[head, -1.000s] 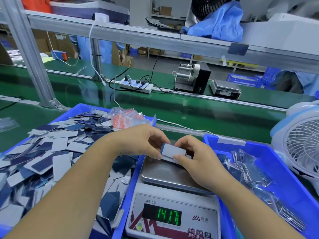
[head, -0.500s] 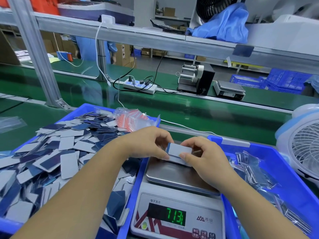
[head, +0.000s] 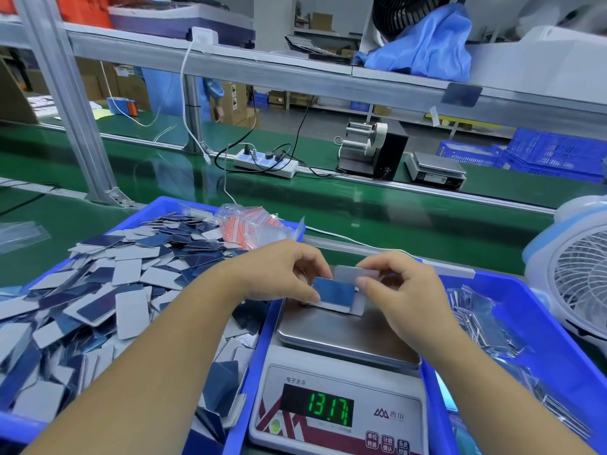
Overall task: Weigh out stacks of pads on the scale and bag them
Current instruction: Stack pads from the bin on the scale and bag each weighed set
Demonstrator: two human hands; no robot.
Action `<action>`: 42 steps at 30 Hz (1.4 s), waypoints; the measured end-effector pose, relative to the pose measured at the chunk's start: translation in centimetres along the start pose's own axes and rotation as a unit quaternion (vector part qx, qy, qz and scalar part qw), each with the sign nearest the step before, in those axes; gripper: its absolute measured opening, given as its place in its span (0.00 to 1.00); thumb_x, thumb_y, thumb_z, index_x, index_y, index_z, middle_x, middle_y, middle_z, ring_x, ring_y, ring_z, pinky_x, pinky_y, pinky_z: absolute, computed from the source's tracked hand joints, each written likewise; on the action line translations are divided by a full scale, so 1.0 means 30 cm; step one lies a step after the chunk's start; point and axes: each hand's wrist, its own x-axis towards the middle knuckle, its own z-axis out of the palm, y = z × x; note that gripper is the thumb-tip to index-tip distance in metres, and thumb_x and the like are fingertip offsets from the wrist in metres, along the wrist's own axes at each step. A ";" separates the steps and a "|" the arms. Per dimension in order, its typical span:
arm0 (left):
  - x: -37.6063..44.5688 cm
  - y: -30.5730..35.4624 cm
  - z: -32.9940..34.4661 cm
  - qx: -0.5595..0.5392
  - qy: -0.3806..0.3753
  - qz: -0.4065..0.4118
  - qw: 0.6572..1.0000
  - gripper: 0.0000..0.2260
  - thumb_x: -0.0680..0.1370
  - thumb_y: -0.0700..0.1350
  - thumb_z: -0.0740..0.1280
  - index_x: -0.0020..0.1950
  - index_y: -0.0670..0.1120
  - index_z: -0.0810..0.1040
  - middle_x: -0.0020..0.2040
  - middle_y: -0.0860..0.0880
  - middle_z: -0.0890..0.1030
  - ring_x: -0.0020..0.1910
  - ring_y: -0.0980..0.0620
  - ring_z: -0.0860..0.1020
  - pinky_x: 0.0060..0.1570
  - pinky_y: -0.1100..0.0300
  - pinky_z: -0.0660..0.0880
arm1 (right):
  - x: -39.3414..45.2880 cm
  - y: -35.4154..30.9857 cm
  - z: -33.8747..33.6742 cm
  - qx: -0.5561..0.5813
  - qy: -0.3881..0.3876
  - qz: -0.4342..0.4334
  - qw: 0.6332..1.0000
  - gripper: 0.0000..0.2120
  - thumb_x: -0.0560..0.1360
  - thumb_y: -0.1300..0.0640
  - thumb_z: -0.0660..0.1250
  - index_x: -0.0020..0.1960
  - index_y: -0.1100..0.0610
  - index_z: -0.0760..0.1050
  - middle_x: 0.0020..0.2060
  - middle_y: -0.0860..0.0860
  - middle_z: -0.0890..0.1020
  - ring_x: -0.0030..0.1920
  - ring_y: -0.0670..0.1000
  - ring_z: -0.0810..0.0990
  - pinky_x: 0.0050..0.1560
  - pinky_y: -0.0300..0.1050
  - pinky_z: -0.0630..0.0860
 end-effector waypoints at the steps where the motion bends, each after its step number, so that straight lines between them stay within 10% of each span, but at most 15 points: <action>1: 0.001 0.000 0.003 0.003 0.001 -0.002 1.000 0.12 0.72 0.38 0.75 0.48 0.54 0.82 0.34 0.57 0.81 0.34 0.57 0.78 0.41 0.65 0.76 | 0.000 0.003 -0.003 0.016 0.017 -0.017 1.000 0.16 0.70 0.67 0.74 0.40 0.44 0.80 0.38 0.42 0.81 0.40 0.44 0.78 0.41 0.28 0.70; 7: 0.004 -0.001 0.012 0.001 0.003 -0.009 1.000 0.12 0.71 0.37 0.74 0.49 0.53 0.81 0.31 0.59 0.79 0.32 0.58 0.77 0.36 0.71 0.72 | -0.014 0.009 0.027 -0.083 -0.027 -0.103 0.991 0.15 0.66 0.71 0.73 0.42 0.51 0.84 0.43 0.44 0.80 0.45 0.43 0.78 0.45 0.30 0.72; 13: 0.000 0.004 0.012 0.001 0.007 -0.007 1.000 0.12 0.72 0.36 0.74 0.50 0.51 0.81 0.32 0.59 0.80 0.32 0.59 0.78 0.35 0.71 0.72 | -0.017 0.021 0.008 -0.133 -0.147 -0.117 0.973 0.16 0.66 0.52 0.79 0.53 0.48 0.83 0.55 0.42 0.77 0.54 0.36 0.74 0.55 0.25 0.66; 17: -0.005 0.014 0.013 0.022 0.015 0.010 1.000 0.13 0.72 0.37 0.74 0.50 0.53 0.81 0.33 0.64 0.79 0.32 0.60 0.77 0.36 0.71 0.72 | -0.019 0.015 0.029 -0.132 -0.098 -0.108 0.981 0.07 0.69 0.56 0.77 0.46 0.48 0.84 0.51 0.42 0.77 0.54 0.44 0.75 0.55 0.32 0.67; 22: -0.003 0.029 0.021 0.028 0.040 0.048 0.998 0.14 0.72 0.37 0.75 0.48 0.57 0.82 0.34 0.66 0.79 0.33 0.62 0.76 0.37 0.72 0.72 | -0.015 0.011 0.030 -0.133 -0.072 -0.035 0.988 0.20 0.70 0.54 0.75 0.54 0.38 0.69 0.45 0.36 0.75 0.47 0.37 0.73 0.45 0.29 0.67; 31: 0.005 0.019 0.020 -0.003 0.019 0.026 0.999 0.10 0.75 0.44 0.74 0.56 0.53 0.83 0.37 0.60 0.83 0.39 0.61 0.81 0.43 0.69 0.75 | -0.003 0.021 0.029 -0.207 -0.105 0.009 0.973 0.10 0.70 0.48 0.70 0.52 0.42 0.77 0.44 0.40 0.79 0.45 0.41 0.74 0.46 0.36 0.70; 42: 0.007 0.020 0.024 0.021 0.041 0.033 0.998 0.06 0.75 0.46 0.75 0.41 0.58 0.87 0.43 0.52 0.86 0.38 0.59 0.80 0.43 0.65 0.75 | -0.012 0.022 0.026 -0.228 -0.121 -0.023 0.966 0.09 0.69 0.49 0.73 0.49 0.43 0.79 0.43 0.41 0.77 0.43 0.42 0.73 0.46 0.42 0.73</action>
